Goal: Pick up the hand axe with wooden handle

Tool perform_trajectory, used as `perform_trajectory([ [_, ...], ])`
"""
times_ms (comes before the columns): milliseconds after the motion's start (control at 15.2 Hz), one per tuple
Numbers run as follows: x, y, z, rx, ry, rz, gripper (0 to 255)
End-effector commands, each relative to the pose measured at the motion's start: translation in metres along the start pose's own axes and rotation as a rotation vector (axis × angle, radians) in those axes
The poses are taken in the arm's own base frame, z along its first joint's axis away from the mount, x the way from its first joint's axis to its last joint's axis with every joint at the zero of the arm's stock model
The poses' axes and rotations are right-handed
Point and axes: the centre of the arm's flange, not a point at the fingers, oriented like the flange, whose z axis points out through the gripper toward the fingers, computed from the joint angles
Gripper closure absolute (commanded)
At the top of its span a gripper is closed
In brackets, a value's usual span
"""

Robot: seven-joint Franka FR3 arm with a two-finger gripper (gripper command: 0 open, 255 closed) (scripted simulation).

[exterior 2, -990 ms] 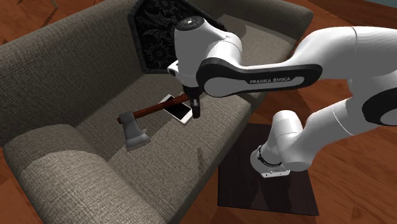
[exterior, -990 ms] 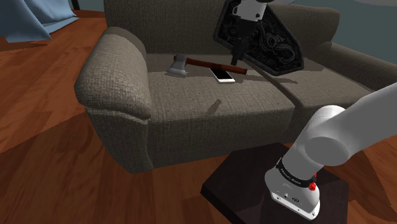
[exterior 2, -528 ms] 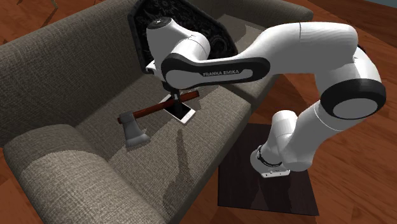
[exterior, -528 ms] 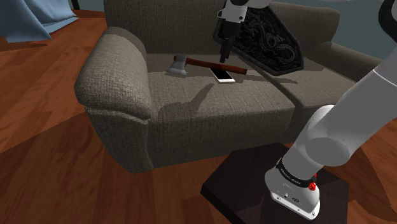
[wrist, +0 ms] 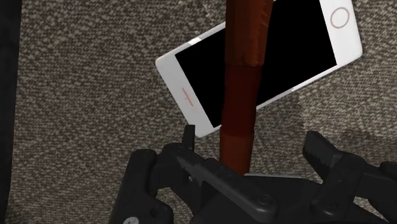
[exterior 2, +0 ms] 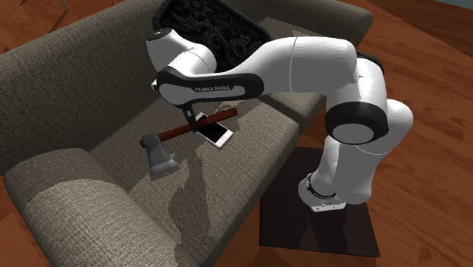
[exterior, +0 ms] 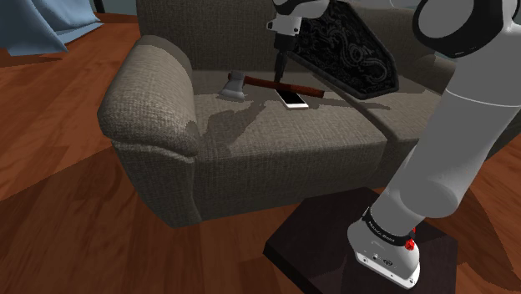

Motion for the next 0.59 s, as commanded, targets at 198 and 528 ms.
perform_trajectory([
  [198, 0.002, 0.005, 0.025, 0.001, 0.000, -0.006, 0],
  [528, 0.002, 0.005, 0.034, 0.001, 0.000, -0.006, 255],
])
